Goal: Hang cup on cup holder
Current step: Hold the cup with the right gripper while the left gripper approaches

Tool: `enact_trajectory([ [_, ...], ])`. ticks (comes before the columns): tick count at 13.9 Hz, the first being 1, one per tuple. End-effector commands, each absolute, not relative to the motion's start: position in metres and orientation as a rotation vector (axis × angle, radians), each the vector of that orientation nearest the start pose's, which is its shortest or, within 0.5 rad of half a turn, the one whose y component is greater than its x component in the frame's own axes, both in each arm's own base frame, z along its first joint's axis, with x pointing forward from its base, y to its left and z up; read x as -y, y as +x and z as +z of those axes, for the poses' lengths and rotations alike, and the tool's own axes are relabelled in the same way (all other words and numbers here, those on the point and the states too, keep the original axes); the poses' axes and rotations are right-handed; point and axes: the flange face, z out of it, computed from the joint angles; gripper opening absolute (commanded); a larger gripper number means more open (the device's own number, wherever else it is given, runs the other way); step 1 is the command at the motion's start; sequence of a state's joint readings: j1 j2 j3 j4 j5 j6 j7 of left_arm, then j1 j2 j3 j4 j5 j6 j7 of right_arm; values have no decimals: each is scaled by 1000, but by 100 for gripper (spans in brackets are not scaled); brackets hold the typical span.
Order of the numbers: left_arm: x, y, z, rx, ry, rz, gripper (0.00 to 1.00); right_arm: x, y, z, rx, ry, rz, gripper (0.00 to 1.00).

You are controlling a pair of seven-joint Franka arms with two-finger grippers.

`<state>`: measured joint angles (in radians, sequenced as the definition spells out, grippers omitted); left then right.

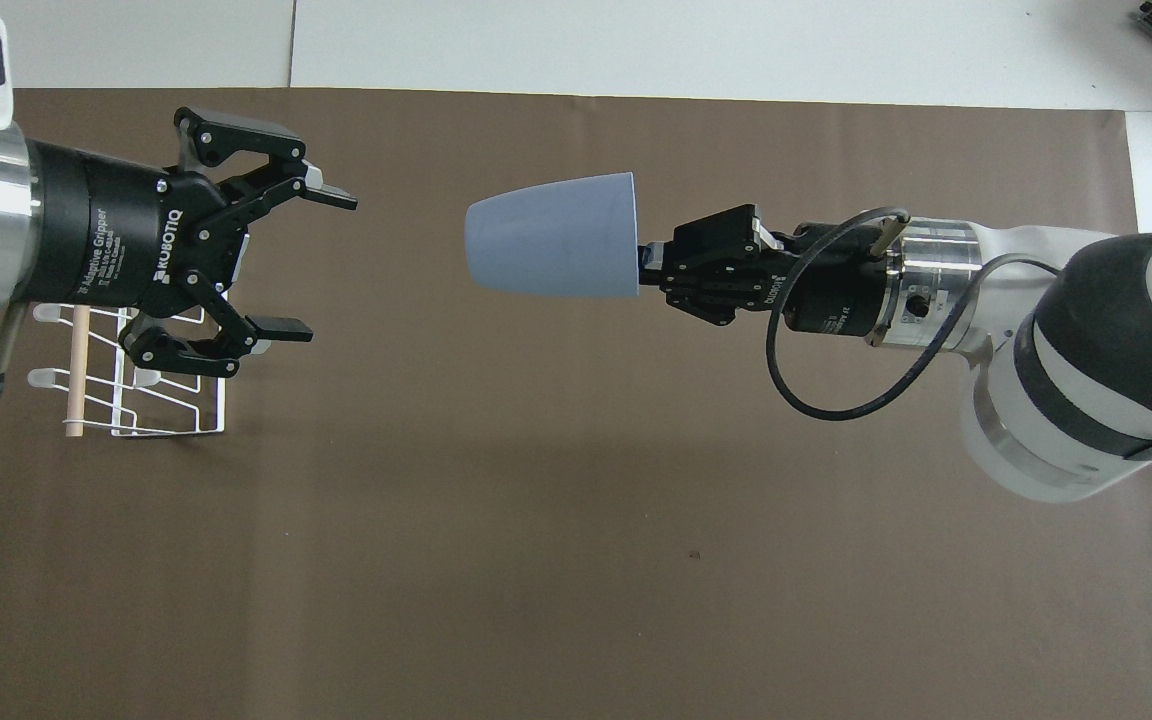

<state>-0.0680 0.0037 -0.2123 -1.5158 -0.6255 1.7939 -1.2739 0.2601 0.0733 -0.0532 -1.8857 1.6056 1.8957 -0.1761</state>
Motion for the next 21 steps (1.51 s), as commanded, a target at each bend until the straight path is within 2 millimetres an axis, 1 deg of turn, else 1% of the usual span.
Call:
enact_trajectory([
  [1, 226, 542, 689, -1490, 1929, -381, 100, -192, 564, 534, -286, -1622, 71, 0],
  [2, 234, 542, 693, -1603, 1824, -412, 100, -192, 564, 534, -284, -1622, 70, 0],
  [3, 238, 540, 693, -1660, 1788, -444, 100, -192, 564, 534, -284, -1622, 70, 0],
  [4, 240, 539, 692, -1689, 1766, -473, 100, -192, 564, 535, -283, -1622, 69, 0],
  [5, 248, 535, 688, -1730, 1753, -516, 100, -192, 564, 534, -284, -1622, 70, 0],
  [6, 261, 528, 685, -1744, 1760, -557, 100, -192, 564, 534, -287, -1623, 70, 0],
  [7, 262, 527, 685, -1773, 1731, -589, 100, -192, 564, 534, -285, -1624, 69, 0],
  [8, 266, 527, 683, -1807, 1684, -642, 100, -192, 564, 534, -285, -1624, 69, 0],
  [9, 269, 532, 676, -1829, 1652, -690, 100, -192, 564, 534, -285, -1624, 69, 0],
  [10, 269, 534, 674, -1854, 1629, -710, 100, -192, 564, 534, -286, -1624, 70, 0],
  [11, 275, 534, 672, -1869, 1614, -717, 100, -192, 564, 534, -286, -1624, 70, 0],
  [13, 282, 544, 659, -1934, 1558, -752, 100, -192, 564, 534, -286, -1625, 70, 0],
  [15, 292, 541, 657, -1927, 1562, -758, 100, -192, 564, 534, -286, -1626, 70, 0],
  [17, 294, 548, 654, -1946, 1511, -753, 100, -192, 564, 534, -286, -1627, 69, 0],
  [21, 306, 544, 656, -1927, 1528, -767, 100, -192, 564, 534, -286, -1629, 69, 0],
])
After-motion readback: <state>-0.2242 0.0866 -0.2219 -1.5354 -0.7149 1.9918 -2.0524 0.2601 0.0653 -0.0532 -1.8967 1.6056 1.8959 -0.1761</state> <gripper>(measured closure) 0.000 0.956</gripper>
